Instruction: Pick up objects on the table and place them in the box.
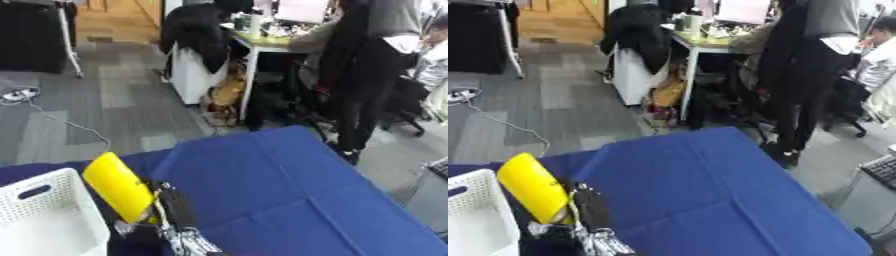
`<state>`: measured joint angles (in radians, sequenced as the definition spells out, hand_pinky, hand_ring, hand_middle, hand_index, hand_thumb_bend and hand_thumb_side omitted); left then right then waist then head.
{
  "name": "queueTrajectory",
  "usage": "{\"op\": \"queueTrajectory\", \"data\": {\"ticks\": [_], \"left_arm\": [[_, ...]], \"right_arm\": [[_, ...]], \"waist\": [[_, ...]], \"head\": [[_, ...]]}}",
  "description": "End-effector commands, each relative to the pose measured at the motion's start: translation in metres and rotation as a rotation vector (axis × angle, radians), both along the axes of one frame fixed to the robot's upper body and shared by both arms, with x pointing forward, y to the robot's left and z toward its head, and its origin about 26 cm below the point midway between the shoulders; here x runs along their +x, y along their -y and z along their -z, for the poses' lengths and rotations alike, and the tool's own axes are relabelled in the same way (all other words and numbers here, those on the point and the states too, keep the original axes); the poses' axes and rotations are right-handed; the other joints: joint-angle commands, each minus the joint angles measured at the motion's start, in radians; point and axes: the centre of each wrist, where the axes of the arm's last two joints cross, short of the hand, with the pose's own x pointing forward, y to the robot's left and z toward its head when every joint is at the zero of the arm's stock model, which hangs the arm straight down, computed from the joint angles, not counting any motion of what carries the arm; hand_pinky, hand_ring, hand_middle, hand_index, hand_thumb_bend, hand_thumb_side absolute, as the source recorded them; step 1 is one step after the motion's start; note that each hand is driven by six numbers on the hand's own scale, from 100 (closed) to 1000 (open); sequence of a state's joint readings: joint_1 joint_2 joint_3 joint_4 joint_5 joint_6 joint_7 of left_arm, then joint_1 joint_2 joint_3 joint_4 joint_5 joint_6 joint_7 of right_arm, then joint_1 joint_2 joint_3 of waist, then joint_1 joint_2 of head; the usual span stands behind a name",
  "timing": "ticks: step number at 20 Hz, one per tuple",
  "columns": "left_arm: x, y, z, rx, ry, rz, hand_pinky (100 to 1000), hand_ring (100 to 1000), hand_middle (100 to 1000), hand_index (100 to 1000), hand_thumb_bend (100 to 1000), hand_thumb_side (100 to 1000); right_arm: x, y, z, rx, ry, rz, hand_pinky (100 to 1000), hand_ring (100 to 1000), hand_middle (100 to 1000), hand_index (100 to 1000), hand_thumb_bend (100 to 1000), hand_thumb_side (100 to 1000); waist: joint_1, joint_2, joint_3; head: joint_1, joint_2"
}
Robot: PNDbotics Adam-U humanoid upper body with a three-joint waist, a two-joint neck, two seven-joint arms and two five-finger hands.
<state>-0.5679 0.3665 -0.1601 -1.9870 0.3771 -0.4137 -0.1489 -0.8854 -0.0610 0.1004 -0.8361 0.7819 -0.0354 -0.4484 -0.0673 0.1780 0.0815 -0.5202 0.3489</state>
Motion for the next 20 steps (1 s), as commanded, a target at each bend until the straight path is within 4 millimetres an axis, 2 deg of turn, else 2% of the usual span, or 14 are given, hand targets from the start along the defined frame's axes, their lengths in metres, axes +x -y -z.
{"op": "queueTrajectory", "data": {"ticks": [1,11,12,13,16,20], "left_arm": [[-0.003,-0.003,-0.007,0.01,0.033,-0.006,678,595,885,895,274,860],[-0.002,-0.003,-0.008,0.005,0.038,-0.005,680,597,884,894,275,857],[-0.002,-0.003,-0.008,0.002,0.038,-0.007,680,598,884,894,276,857],[-0.002,-0.004,-0.008,-0.001,0.039,-0.008,681,598,884,893,276,857],[-0.002,-0.005,-0.009,-0.007,0.044,-0.013,682,599,883,893,276,856],[-0.002,-0.006,-0.01,-0.016,0.05,-0.017,684,602,882,892,278,854]], "right_arm": [[-0.001,-0.004,-0.032,0.049,0.092,-0.031,100,100,100,348,100,512],[-0.011,-0.015,-0.069,0.129,0.235,-0.078,100,100,100,363,100,508],[-0.013,-0.017,-0.074,0.14,0.254,-0.09,100,100,100,363,100,330],[-0.016,-0.019,-0.08,0.148,0.269,-0.104,100,100,100,364,100,510],[-0.024,-0.026,-0.095,0.164,0.306,-0.152,100,100,100,364,100,506],[-0.033,-0.036,-0.105,0.17,0.32,-0.216,100,100,100,363,100,501]], "waist": [[0.009,-0.015,-0.003],[0.007,-0.017,-0.001],[0.007,-0.017,-0.001],[0.008,-0.016,-0.001],[0.008,-0.015,-0.002],[0.007,-0.017,-0.002]], "head": [[0.012,0.005],[0.017,0.001],[0.018,0.0],[0.019,-0.001],[0.025,-0.001],[0.047,0.0]]}}
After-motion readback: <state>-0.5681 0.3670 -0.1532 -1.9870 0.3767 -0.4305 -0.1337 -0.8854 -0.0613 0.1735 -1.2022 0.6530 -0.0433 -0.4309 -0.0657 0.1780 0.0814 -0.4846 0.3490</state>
